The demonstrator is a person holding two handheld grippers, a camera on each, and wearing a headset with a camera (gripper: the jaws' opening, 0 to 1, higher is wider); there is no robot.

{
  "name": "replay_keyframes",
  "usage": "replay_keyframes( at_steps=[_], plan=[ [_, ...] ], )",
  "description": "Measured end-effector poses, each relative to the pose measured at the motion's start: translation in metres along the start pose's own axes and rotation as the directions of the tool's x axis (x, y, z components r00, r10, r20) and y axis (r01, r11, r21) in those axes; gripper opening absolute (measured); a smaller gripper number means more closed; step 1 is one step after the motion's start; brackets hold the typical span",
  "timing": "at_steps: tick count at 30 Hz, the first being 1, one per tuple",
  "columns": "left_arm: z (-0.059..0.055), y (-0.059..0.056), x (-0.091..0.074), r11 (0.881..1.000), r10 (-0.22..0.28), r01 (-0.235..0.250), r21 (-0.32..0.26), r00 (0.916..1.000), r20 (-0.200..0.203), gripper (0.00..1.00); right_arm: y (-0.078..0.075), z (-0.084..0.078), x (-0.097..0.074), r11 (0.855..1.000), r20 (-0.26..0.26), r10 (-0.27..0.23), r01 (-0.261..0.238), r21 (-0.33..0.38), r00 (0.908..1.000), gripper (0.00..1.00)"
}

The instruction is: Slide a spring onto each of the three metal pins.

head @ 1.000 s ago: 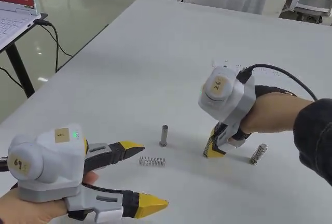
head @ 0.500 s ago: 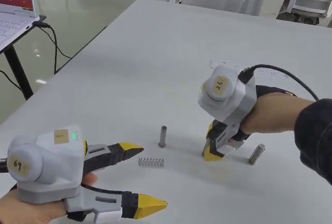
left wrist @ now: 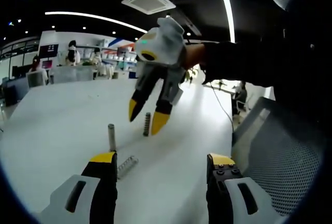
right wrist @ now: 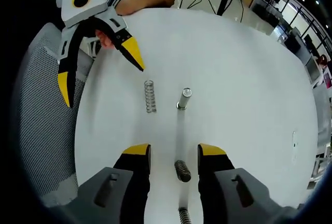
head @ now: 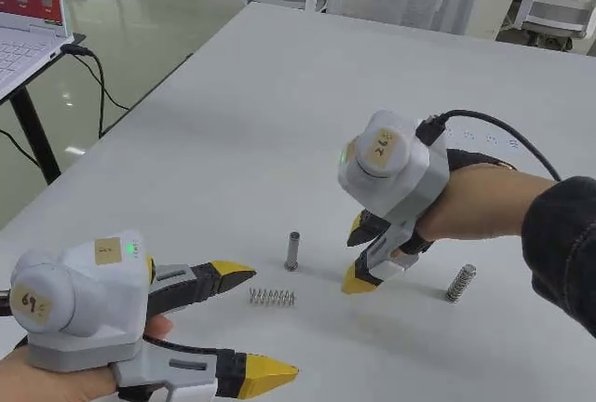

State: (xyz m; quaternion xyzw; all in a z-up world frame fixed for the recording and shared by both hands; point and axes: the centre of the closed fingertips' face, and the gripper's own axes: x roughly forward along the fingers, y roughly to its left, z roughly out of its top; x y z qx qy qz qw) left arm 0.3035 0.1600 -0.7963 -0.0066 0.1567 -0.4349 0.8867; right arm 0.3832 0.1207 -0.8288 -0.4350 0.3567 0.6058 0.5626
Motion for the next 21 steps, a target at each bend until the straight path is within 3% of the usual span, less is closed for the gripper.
replay_keyframes(
  at_steps=[21],
  plan=[
    [-0.003,0.001,-0.007,1.0,0.015,-0.015,-0.004,0.9999,-0.002,0.65,0.03,0.034,0.022,0.997,0.051,0.063,-0.061,-0.04,0.9967,0.19]
  ],
)
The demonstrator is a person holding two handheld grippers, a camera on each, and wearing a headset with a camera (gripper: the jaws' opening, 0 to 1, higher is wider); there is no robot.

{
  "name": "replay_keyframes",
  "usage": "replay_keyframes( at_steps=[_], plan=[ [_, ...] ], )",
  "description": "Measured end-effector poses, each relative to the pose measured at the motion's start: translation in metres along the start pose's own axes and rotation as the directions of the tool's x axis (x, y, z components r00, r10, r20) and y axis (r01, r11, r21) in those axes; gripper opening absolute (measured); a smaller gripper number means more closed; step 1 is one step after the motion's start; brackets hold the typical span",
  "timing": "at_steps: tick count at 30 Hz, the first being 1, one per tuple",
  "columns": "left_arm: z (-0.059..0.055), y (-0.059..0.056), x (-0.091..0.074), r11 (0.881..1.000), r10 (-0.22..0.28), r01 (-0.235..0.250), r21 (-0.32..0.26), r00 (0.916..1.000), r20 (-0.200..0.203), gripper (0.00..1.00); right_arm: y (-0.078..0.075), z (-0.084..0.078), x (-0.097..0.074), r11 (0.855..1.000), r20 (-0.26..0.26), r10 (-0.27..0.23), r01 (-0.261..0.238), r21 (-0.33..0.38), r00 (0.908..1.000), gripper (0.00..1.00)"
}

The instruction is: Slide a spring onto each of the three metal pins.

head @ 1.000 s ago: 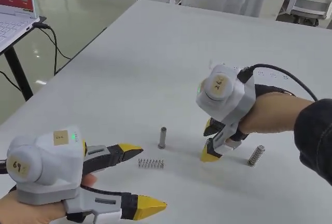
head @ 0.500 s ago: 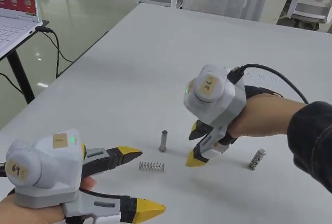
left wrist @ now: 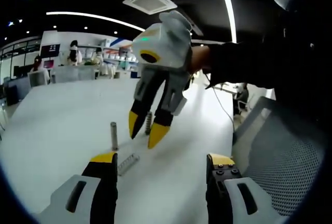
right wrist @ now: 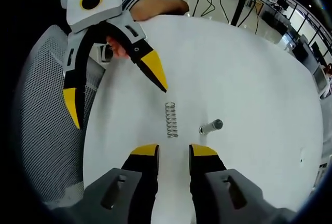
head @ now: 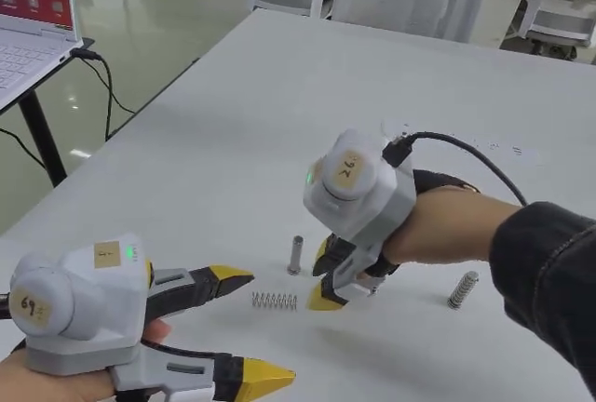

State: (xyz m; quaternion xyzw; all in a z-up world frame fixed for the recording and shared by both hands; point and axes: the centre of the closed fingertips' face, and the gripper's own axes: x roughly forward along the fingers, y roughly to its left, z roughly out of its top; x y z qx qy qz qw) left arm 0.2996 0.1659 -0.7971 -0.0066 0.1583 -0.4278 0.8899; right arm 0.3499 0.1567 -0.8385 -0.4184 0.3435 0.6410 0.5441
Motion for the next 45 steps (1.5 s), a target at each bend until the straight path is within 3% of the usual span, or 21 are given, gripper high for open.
replay_keyframes(
  at_steps=[12,24,32,38,45],
  plan=[
    [-0.003,0.003,-0.001,1.0,0.004,-0.004,-0.007,1.0,-0.003,0.64,0.003,0.007,0.021,1.0,-0.005,0.013,-0.013,-0.006,0.9999,0.14],
    [-0.004,0.006,-0.004,1.0,0.012,-0.012,-0.009,0.9999,-0.003,0.63,0.006,0.002,0.034,1.0,-0.04,0.017,-0.018,-0.021,0.9991,0.1],
    [-0.003,0.006,-0.005,1.0,0.016,-0.016,-0.006,0.9999,-0.001,0.63,0.003,0.002,0.032,0.999,-0.047,-0.013,0.011,-0.042,0.9988,0.08],
    [-0.005,0.006,-0.006,1.0,0.016,-0.016,-0.004,0.9998,-0.009,0.62,0.012,-0.001,0.019,0.999,-0.063,0.018,-0.021,-0.045,0.9979,0.07],
    [-0.001,0.005,-0.003,1.0,0.005,-0.005,0.009,0.9999,-0.011,0.61,0.03,0.001,-0.005,0.996,-0.045,0.073,-0.076,-0.05,0.9963,0.07]
  ],
)
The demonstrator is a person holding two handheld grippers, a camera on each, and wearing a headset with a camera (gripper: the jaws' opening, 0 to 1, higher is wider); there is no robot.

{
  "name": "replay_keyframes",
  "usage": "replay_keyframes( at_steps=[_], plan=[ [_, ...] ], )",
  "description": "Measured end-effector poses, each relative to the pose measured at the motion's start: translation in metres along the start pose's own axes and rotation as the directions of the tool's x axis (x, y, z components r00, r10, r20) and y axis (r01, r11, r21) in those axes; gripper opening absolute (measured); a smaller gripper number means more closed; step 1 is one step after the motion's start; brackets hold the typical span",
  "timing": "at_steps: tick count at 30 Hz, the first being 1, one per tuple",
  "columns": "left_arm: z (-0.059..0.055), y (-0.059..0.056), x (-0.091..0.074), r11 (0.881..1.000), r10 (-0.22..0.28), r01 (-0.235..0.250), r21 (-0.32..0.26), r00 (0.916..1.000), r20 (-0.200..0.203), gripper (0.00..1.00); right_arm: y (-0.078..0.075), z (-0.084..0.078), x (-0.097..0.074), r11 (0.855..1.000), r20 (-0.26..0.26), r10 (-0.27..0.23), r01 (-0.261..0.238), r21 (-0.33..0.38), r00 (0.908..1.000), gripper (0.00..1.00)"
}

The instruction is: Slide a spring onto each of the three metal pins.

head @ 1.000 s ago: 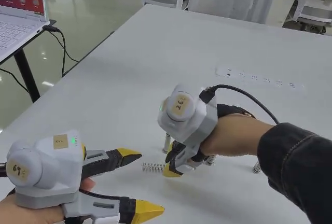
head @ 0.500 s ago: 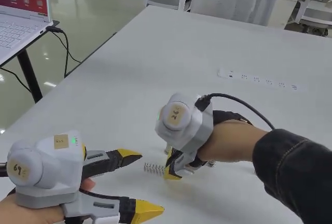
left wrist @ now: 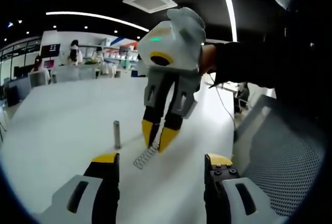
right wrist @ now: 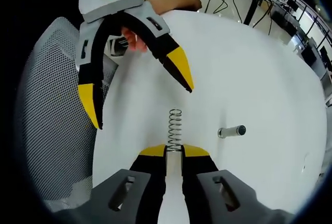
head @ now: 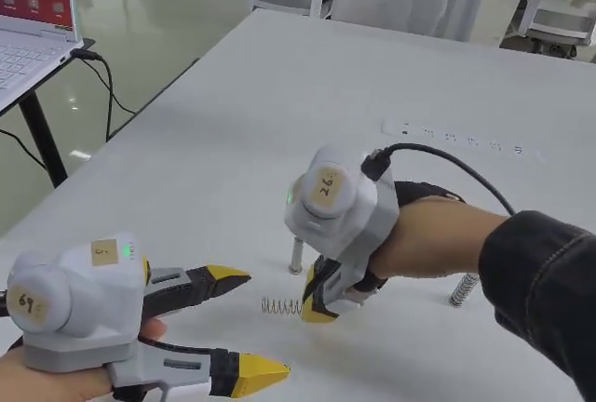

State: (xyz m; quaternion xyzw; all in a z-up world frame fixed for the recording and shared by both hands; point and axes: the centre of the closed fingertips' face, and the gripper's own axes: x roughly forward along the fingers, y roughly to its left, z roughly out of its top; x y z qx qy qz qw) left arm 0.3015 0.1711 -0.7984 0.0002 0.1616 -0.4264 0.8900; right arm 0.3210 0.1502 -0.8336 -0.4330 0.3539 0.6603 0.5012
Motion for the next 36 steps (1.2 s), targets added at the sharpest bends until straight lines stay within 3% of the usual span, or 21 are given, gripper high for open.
replay_keyframes(
  at_steps=[9,14,29,36],
  plan=[
    [0.008,-0.007,0.006,0.998,-0.039,0.038,0.045,0.9993,0.001,0.5,0.019,0.006,-0.028,0.999,0.03,0.025,-0.024,-0.035,0.9993,0.07],
    [0.013,-0.013,0.008,0.994,-0.064,0.063,0.09,0.9979,0.004,0.34,0.026,0.008,-0.037,0.998,0.032,0.027,-0.025,-0.059,0.9991,0.07],
    [0.017,-0.026,0.007,0.981,-0.111,0.109,0.158,0.9938,0.001,0.06,0.039,0.009,-0.043,0.994,0.022,0.043,-0.041,-0.101,0.9988,0.07],
    [0.017,-0.027,0.007,0.977,-0.118,0.116,0.179,0.993,-0.004,0.04,0.042,0.009,-0.045,0.994,0.023,0.037,-0.035,-0.108,0.999,0.08]
  ],
)
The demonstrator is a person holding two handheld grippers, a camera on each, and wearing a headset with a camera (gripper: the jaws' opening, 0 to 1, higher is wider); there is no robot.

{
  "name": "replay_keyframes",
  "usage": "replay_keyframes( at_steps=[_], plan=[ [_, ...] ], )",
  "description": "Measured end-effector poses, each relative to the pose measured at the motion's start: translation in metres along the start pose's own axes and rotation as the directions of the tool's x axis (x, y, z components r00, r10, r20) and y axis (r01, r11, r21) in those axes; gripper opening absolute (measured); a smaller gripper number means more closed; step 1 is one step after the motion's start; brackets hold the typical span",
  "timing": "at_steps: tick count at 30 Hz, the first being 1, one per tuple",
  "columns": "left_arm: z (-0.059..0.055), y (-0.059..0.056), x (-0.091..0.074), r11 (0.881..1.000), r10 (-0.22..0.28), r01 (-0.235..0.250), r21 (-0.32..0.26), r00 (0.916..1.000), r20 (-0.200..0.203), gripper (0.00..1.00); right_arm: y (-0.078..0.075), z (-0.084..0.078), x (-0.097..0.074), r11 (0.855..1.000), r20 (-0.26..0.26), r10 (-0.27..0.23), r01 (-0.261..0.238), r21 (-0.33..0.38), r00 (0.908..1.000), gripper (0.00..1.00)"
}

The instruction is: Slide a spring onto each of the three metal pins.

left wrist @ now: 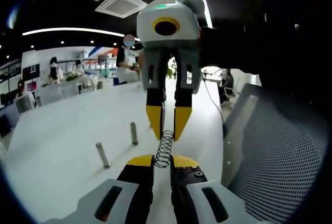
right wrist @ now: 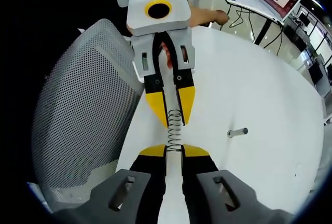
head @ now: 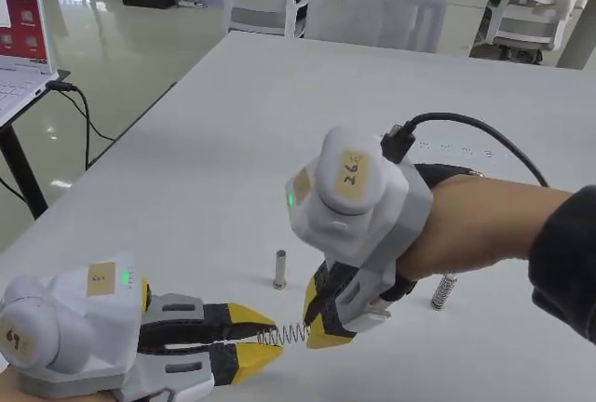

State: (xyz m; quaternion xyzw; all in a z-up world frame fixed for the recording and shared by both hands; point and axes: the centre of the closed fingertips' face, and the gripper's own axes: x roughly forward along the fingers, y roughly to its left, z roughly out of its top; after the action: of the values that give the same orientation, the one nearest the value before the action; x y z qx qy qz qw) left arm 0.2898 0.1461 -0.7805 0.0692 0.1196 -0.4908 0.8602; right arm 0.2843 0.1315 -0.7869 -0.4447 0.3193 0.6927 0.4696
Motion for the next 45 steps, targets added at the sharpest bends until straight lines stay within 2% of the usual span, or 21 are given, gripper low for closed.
replay_keyframes(
  at_steps=[10,20,24,31,40,45],
  plan=[
    [-0.002,0.001,0.001,1.0,0.001,0.0,0.004,1.0,-0.003,0.02,-0.004,0.013,-0.014,1.0,0.037,-0.029,0.029,-0.006,0.9989,0.08],
    [-0.001,0.0,0.003,1.0,-0.002,0.002,0.002,1.0,0.001,0.02,-0.003,0.041,-0.024,0.997,0.092,-0.05,0.054,-0.047,0.9945,0.08],
    [0.001,0.001,0.004,1.0,-0.001,0.001,0.007,1.0,0.005,0.02,-0.002,0.047,-0.024,0.996,0.095,-0.056,0.062,-0.069,0.9939,0.08],
    [0.0,0.0,0.004,1.0,0.0,0.0,0.013,1.0,0.002,0.02,-0.002,0.047,-0.022,0.997,0.102,-0.04,0.047,-0.062,0.994,0.08],
    [0.005,0.0,0.005,1.0,0.003,-0.003,0.02,0.9999,0.015,0.02,-0.002,0.041,-0.014,0.998,0.071,-0.033,0.037,-0.058,0.9969,0.08],
    [0.009,0.0,0.006,1.0,0.004,-0.005,0.021,0.9997,0.024,0.02,-0.003,0.041,-0.012,0.998,0.071,-0.029,0.032,-0.051,0.9971,0.09]
  ],
)
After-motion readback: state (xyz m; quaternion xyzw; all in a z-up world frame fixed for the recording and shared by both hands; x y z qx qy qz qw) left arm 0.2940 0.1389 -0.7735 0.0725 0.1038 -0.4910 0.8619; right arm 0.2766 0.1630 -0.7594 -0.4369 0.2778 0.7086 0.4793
